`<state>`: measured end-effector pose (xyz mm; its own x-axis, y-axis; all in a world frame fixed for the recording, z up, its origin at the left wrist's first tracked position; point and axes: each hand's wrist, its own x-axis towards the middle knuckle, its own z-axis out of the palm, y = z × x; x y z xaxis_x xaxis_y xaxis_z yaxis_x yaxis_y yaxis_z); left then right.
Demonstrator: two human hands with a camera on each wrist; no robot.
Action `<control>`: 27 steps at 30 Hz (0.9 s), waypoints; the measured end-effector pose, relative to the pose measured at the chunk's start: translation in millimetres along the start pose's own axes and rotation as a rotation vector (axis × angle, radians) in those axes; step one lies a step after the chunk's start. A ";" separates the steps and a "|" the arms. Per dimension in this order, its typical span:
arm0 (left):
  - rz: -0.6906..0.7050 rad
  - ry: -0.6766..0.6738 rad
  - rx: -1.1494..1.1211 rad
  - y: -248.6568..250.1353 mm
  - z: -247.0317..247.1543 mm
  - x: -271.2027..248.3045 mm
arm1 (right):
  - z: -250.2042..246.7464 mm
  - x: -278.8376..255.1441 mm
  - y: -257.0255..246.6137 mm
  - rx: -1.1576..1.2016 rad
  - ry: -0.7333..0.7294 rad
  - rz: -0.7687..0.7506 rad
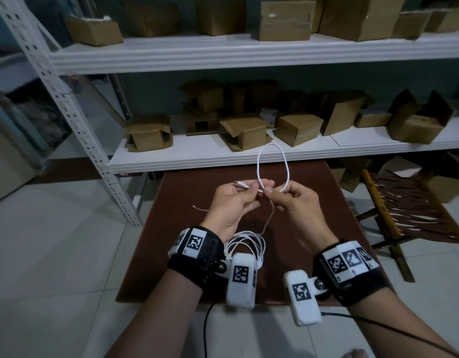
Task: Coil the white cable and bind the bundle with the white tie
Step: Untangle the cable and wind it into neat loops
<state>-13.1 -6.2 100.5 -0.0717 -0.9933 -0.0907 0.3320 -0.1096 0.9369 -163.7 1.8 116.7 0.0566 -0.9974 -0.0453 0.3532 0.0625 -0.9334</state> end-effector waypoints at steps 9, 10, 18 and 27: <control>0.005 0.049 0.029 -4.0 0.7 -0.2 | -10.8 10.3 5.6 -0.232 -0.069 -0.070; 0.006 0.067 0.020 -5.0 1.3 0.4 | -11.7 10.5 5.9 -0.231 -0.072 -0.066; 0.055 0.115 -0.302 7.4 5.4 -0.1 | -10.4 12.0 12.1 -0.201 -0.127 -0.027; 0.029 0.155 -0.635 13.5 0.1 6.4 | -12.8 10.9 10.7 -0.444 -0.177 -0.060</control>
<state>-9.2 -14.1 112.5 0.0664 -0.9848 -0.1604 0.8260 -0.0360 0.5625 -171.3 -8.9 101.6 0.2196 -0.9748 0.0385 -0.0698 -0.0550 -0.9960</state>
